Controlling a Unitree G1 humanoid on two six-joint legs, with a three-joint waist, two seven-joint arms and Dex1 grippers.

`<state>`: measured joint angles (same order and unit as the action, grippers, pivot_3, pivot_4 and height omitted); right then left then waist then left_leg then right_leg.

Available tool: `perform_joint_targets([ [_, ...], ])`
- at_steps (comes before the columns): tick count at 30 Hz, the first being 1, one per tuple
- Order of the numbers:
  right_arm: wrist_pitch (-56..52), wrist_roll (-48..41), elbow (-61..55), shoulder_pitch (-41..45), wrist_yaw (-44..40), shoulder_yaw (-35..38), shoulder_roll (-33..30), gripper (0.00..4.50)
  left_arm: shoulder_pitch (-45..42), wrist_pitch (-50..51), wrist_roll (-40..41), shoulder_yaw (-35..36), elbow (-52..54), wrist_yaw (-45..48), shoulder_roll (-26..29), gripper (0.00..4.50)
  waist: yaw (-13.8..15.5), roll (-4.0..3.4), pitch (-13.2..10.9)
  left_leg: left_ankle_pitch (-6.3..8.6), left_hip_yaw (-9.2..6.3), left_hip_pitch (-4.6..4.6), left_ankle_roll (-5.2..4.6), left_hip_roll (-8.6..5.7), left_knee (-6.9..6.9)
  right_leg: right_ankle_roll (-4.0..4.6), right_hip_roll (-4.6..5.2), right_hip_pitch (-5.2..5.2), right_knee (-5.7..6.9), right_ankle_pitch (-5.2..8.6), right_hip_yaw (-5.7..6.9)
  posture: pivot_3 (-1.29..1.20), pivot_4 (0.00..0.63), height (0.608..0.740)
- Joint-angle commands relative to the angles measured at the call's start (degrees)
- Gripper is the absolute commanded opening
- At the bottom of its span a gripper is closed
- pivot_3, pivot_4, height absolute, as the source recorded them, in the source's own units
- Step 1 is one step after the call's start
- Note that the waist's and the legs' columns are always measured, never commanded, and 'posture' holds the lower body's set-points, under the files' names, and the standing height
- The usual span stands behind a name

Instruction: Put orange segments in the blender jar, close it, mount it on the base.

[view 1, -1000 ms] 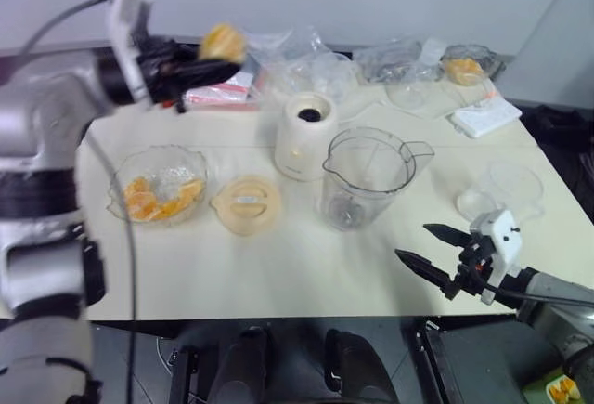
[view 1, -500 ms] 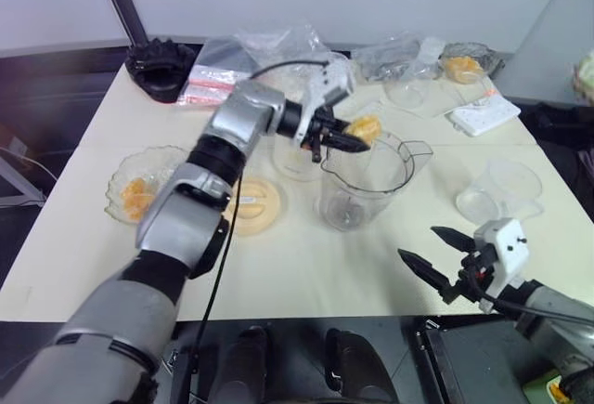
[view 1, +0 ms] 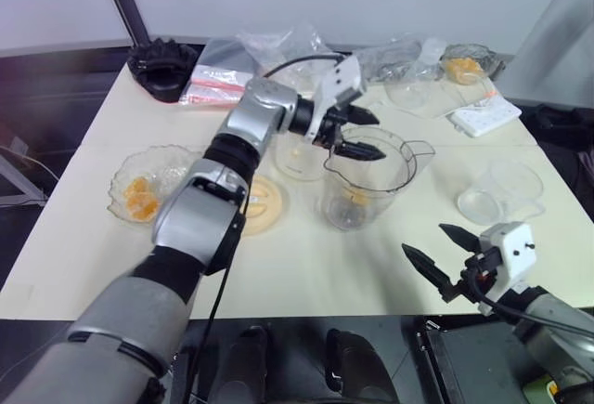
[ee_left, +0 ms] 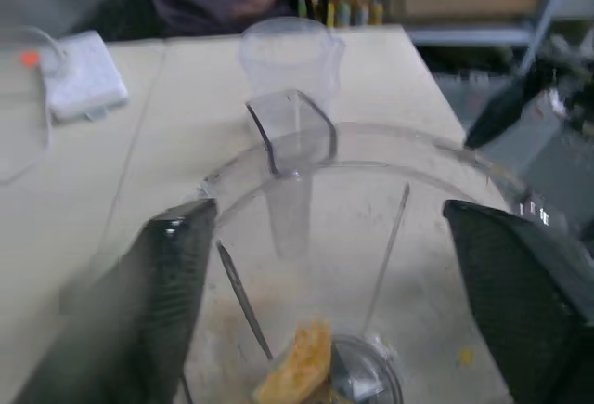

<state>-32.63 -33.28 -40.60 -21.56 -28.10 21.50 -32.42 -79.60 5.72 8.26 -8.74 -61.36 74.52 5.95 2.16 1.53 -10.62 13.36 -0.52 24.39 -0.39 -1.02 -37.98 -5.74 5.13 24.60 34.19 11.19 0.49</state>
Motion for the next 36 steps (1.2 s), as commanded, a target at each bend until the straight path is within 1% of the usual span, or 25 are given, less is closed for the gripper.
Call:
perform_joint_targets([
  [1,4.0,3.5,1.8,1.7,2.9,0.6,2.2,4.50,-2.2,0.4,5.5,7.3,5.8,-2.7,1.1,4.12,0.0,0.00,0.0,0.00,0.00,0.00,0.00,0.00,-0.01,0.00,0.00,0.00,0.00,-0.01,0.00,0.00,0.150,0.740],
  [3,5.9,6.0,3.6,2.3,5.1,0.4,4.1,4.50,0.1,1.0,7.1,9.5,10.4,-4.3,2.4,4.12,0.0,-0.02,0.0,0.00,-0.01,0.01,0.00,0.01,-0.01,-0.03,0.00,0.00,-0.01,-0.03,0.00,0.00,0.150,0.740],
  [4,7.1,7.4,4.8,2.3,6.4,0.3,5.4,4.50,2.7,3.7,8.1,10.0,15.5,-4.3,3.9,4.12,-0.1,-0.05,0.0,0.00,-0.02,0.01,0.00,0.01,0.00,-0.03,0.00,0.00,0.00,-0.03,-0.01,0.00,0.150,0.740],
  [6,9.0,8.4,7.0,2.0,8.8,1.0,8.8,4.50,9.4,13.2,11.4,10.6,28.2,-4.0,7.4,4.12,-0.5,-0.30,0.2,0.04,-0.01,-0.03,-0.05,0.03,0.06,-0.04,-0.01,0.00,-0.01,-0.03,-0.05,0.00,0.150,0.740],
  [8,10.9,7.9,9.3,1.1,9.3,3.1,11.0,4.50,16.6,17.7,12.2,10.3,39.7,-6.7,10.1,4.12,-1.0,-0.56,0.2,0.08,-0.03,-0.16,-0.11,0.06,0.13,-0.08,-0.02,0.00,0.06,0.00,-0.20,0.00,0.150,0.740],
  [11,12.2,8.7,13.1,-0.2,8.7,5.7,10.6,4.50,26.1,23.2,12.3,10.1,52.5,-11.4,14.4,4.12,-1.2,-0.63,0.1,0.07,-0.09,-0.17,-0.10,0.04,0.09,-0.07,-0.04,0.00,0.16,0.00,-0.22,0.00,0.150,0.740],
  [14,12.3,8.8,17.1,0.5,9.8,8.4,10.2,4.50,36.7,30.1,16.8,11.7,66.5,-11.1,20.5,4.12,-1.6,-0.65,0.1,0.06,-0.07,-0.20,-0.09,0.04,0.02,-0.04,-0.03,-0.05,0.19,-0.02,-0.27,0.00,0.150,0.740],
  [15,12.4,8.9,18.5,1.0,10.3,9.5,10.0,4.50,38.7,31.9,18.1,11.8,69.6,-11.6,21.6,4.12,-1.5,-0.70,0.1,0.07,-0.04,-0.26,-0.08,0.09,0.02,-0.01,-0.05,-0.06,0.17,-0.03,-0.28,0.00,0.150,0.740],
  [18,12.5,8.9,22.6,4.2,13.5,13.2,9.8,4.50,43.4,36.8,22.0,12.8,77.0,-13.8,24.1,4.12,-1.4,-0.74,0.1,0.07,-0.06,-0.32,-0.07,0.11,0.02,0.01,-0.03,-0.10,0.18,-0.03,-0.28,0.00,0.150,0.740],
  [21,12.1,11.0,30.6,10.1,15.8,14.9,6.4,4.50,49.5,40.8,26.6,13.8,85.1,-14.9,26.9,4.12,-1.8,-0.89,0.2,0.06,0.05,-0.38,-0.03,0.14,0.02,0.04,0.00,-0.15,0.12,-0.04,-0.30,0.00,0.150,0.740],
  [24,12.2,9.6,38.8,16.4,15.1,15.7,3.9,4.50,51.9,43.0,29.5,14.2,89.1,-18.2,27.1,4.12,-1.9,-0.95,0.2,0.06,0.26,-0.43,-0.04,0.13,0.02,0.04,0.04,-0.17,0.07,-0.05,-0.38,0.00,0.150,0.740],
  [26,13.4,9.8,43.1,18.7,13.8,15.6,2.7,4.50,52.7,43.7,30.7,14.0,90.5,-20.3,26.8,4.12,-1.9,-0.94,0.2,0.05,0.25,-0.44,-0.05,0.14,0.01,0.05,-0.01,-0.18,0.10,-0.05,-0.38,0.00,0.150,0.740],
  [29,17.4,12.3,52.0,23.0,13.1,14.6,0.9,4.50,53.4,45.0,32.4,14.2,91.7,-23.8,26.3,4.12,-1.6,-0.99,0.2,0.05,0.23,-0.50,-0.05,0.13,0.03,0.03,-0.12,-0.24,0.17,-0.04,-0.38,0.00,0.150,0.740],
  [36,24.7,15.4,66.3,29.6,12.8,12.7,-1.3,4.50,53.2,45.6,35.1,13.5,92.8,-27.7,26.8,4.12,-2.0,-1.00,0.2,0.04,0.33,-0.55,-0.07,0.12,0.03,0.03,-0.17,-0.28,0.19,-0.04,-0.41,0.00,0.150,0.740],
])
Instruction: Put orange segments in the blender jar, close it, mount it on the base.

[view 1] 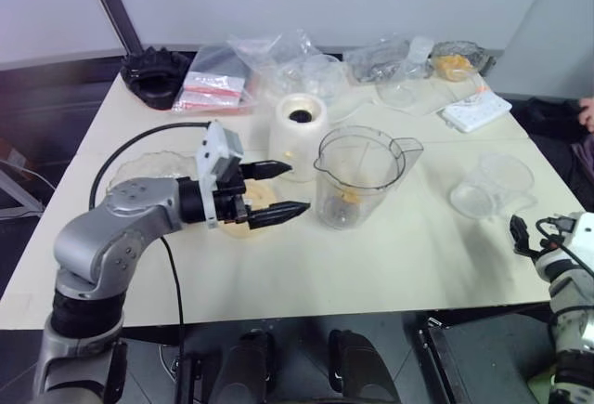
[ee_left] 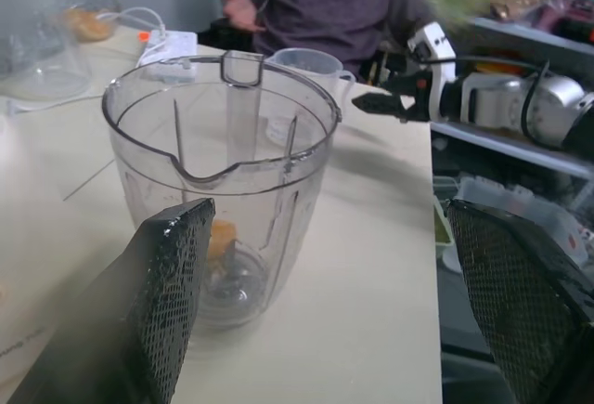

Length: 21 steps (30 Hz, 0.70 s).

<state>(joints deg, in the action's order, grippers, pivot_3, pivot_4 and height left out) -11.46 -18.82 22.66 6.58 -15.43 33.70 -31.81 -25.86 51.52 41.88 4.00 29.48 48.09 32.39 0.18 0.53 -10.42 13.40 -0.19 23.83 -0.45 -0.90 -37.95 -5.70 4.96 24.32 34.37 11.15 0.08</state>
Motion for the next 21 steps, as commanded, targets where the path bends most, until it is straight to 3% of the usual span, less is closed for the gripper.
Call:
perform_joint_targets([
  [1,4.6,1.1,5.4,2.3,-0.2,0.3,-2.1,4.50,-0.6,-0.1,1.8,0.8,1.9,-1.7,0.4,4.12,0.0,0.00,0.0,0.00,0.01,-0.02,0.00,-0.01,0.00,0.00,0.00,-0.02,0.00,0.00,-0.01,0.00,0.150,0.740],
  [21,12.2,2.0,19.9,12.5,-2.4,-2.6,-3.6,4.50,-0.3,-0.1,4.2,-1.5,2.0,-3.0,3.7,4.12,-1.3,0.02,0.0,0.01,-0.01,-0.31,0.00,0.00,0.03,-0.01,-0.02,-0.29,-0.05,0.01,-0.12,0.00,0.150,0.740],
])
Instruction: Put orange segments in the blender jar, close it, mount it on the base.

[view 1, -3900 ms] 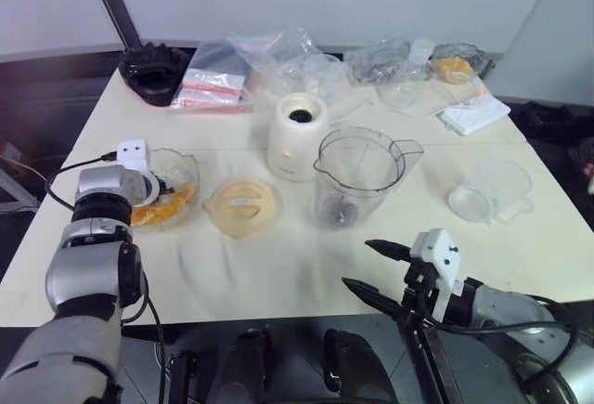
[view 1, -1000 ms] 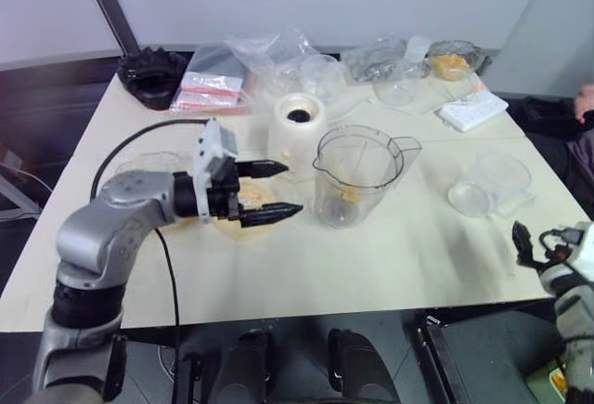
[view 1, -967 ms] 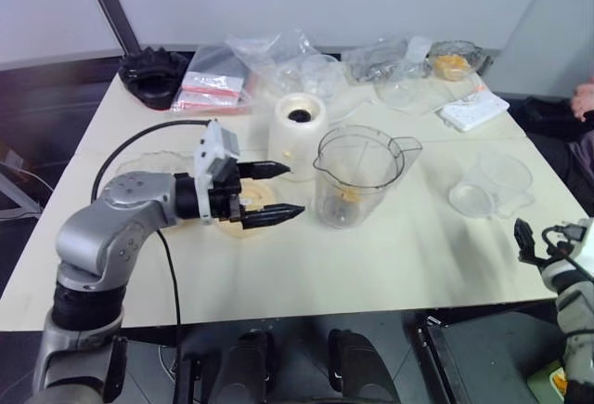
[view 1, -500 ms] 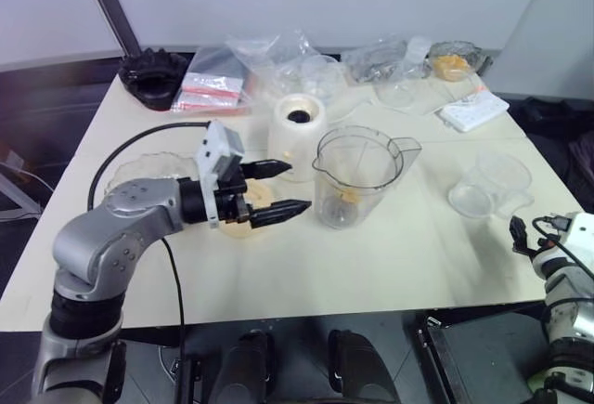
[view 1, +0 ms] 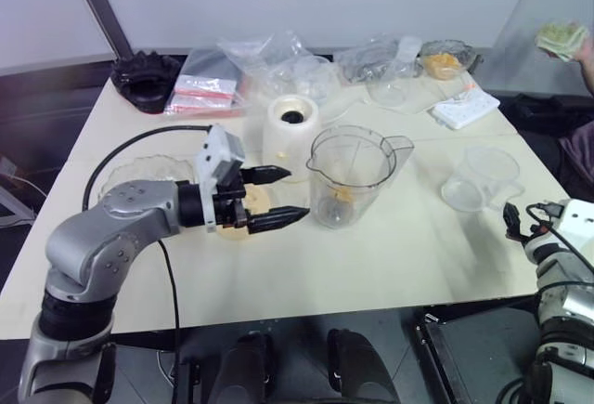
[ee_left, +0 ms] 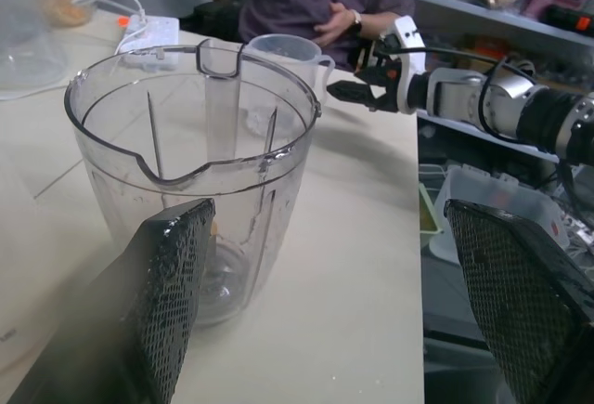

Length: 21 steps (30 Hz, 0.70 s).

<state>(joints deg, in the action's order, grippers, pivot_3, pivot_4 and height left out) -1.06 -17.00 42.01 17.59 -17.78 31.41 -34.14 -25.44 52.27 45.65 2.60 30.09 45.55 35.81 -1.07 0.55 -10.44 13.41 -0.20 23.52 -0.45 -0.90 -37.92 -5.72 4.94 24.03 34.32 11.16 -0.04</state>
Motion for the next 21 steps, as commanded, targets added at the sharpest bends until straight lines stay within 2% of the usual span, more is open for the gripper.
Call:
perform_joint_targets([
  [1,1.9,0.1,1.0,1.8,-0.1,-0.4,-1.3,4.50,-0.7,-0.9,0.5,-0.1,1.5,-0.6,0.3,4.12,-0.1,0.00,0.0,0.00,0.00,0.00,0.00,0.00,0.00,0.00,0.00,0.00,0.00,0.00,0.00,0.00,0.150,0.740],
  [6,1.8,-0.2,0.1,1.0,0.0,-0.8,-0.8,4.50,-0.2,-1.0,0.6,-0.2,2.1,-1.2,0.6,4.12,-0.1,0.00,0.0,0.00,0.00,-0.01,0.00,0.00,0.01,0.00,0.00,0.00,0.01,0.00,-0.01,0.00,0.150,0.740],
  [14,-2.0,-1.8,-11.4,-3.8,1.7,-1.3,3.1,4.50,0.0,-1.9,-0.1,-1.2,1.6,-1.7,0.3,4.12,0.0,-0.01,0.0,0.00,-0.03,-0.01,0.00,0.03,0.04,-0.02,0.00,0.01,0.00,0.02,-0.02,0.00,0.150,0.740],
  [21,-0.8,-0.4,-5.7,1.4,2.3,-1.7,0.6,4.50,-1.2,-2.8,-0.9,-2.6,1.0,-1.1,0.8,4.12,0.0,-0.04,0.0,0.00,-0.01,-0.01,0.01,0.02,0.04,-0.02,0.01,0.01,-0.04,0.02,-0.02,0.00,0.150,0.740],
])
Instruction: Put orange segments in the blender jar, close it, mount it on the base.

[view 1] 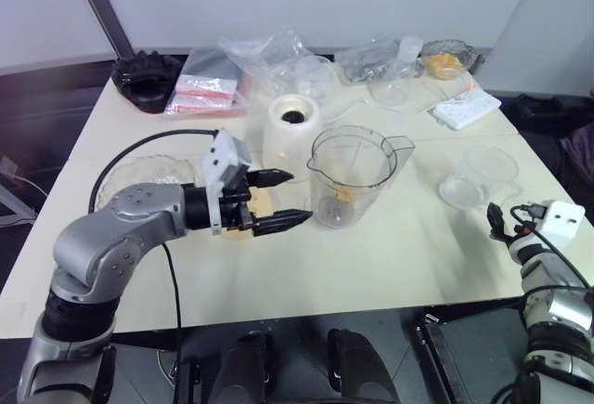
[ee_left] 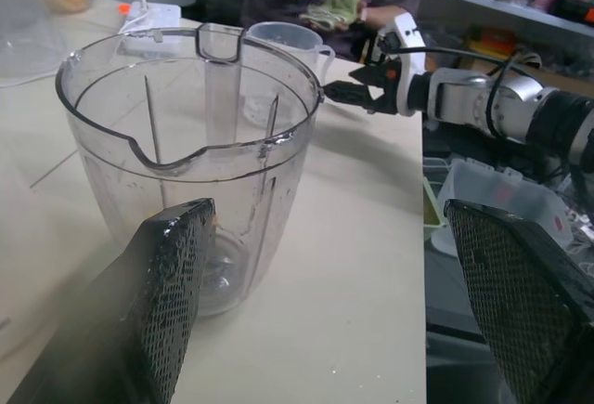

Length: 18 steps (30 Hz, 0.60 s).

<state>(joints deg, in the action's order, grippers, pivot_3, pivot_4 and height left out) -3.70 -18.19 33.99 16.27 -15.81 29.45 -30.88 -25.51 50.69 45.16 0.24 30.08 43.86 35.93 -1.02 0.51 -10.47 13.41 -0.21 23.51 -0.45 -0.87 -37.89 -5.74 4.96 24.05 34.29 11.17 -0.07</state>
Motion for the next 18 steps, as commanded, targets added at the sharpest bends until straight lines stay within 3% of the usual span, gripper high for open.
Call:
perform_joint_targets([
  [1,2.4,1.0,3.7,3.5,0.4,0.2,-3.1,4.50,-1.2,-1.3,-0.4,-0.2,1.0,0.6,0.8,4.12,0.0,0.00,0.0,0.00,0.01,0.00,0.00,0.00,0.00,0.02,0.00,0.00,-0.01,-0.01,0.00,0.00,0.150,0.740],
  [18,16.3,8.4,26.1,14.3,6.8,-4.2,-5.9,4.50,-1.1,-0.7,0.4,0.6,2.0,-0.4,2.0,4.12,-0.2,0.05,-0.1,0.00,0.02,0.00,0.00,-0.04,0.13,0.02,-0.02,0.01,-0.08,-0.01,-0.01,0.00,0.150,0.740],
])
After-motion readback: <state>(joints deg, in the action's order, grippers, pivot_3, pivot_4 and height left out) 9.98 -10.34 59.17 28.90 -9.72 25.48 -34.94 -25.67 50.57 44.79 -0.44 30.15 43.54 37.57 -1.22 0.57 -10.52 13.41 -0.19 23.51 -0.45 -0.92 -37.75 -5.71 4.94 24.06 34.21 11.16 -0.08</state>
